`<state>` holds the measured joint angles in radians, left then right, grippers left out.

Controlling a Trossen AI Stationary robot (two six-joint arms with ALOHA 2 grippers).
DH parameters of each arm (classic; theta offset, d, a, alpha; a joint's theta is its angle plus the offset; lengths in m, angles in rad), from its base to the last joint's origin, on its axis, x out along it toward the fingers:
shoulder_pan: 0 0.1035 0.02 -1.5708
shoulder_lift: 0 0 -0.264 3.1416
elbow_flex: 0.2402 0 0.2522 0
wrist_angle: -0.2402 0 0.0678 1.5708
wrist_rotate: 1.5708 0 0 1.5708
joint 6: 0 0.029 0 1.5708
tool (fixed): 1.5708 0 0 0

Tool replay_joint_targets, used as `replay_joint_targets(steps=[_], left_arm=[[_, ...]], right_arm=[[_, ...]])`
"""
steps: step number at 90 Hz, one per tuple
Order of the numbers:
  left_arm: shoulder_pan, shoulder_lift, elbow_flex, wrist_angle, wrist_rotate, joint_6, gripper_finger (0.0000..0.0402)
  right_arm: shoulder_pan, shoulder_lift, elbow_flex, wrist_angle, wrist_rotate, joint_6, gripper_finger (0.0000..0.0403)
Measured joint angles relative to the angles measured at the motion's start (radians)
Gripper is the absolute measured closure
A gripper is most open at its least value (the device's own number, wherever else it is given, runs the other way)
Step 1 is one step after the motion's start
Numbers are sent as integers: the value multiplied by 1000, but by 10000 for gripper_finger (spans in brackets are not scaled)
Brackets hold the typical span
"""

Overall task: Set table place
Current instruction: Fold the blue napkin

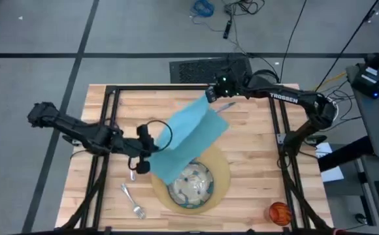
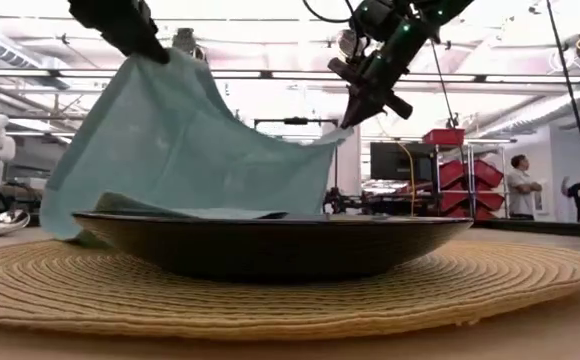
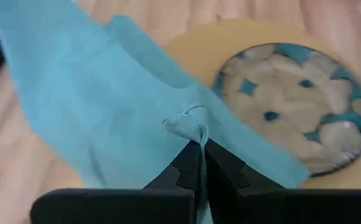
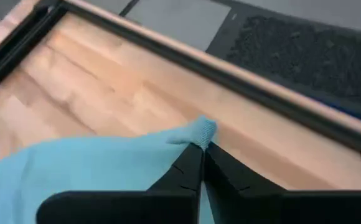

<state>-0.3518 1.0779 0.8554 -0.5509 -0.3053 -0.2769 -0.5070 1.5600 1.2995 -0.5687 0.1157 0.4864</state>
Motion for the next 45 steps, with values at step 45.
replay_joint_targets(steps=[45], left_arm=[[-57,117,-156,246,133,-84,402]], right_arm=[[55,22,-2,-193,-15,70,403]])
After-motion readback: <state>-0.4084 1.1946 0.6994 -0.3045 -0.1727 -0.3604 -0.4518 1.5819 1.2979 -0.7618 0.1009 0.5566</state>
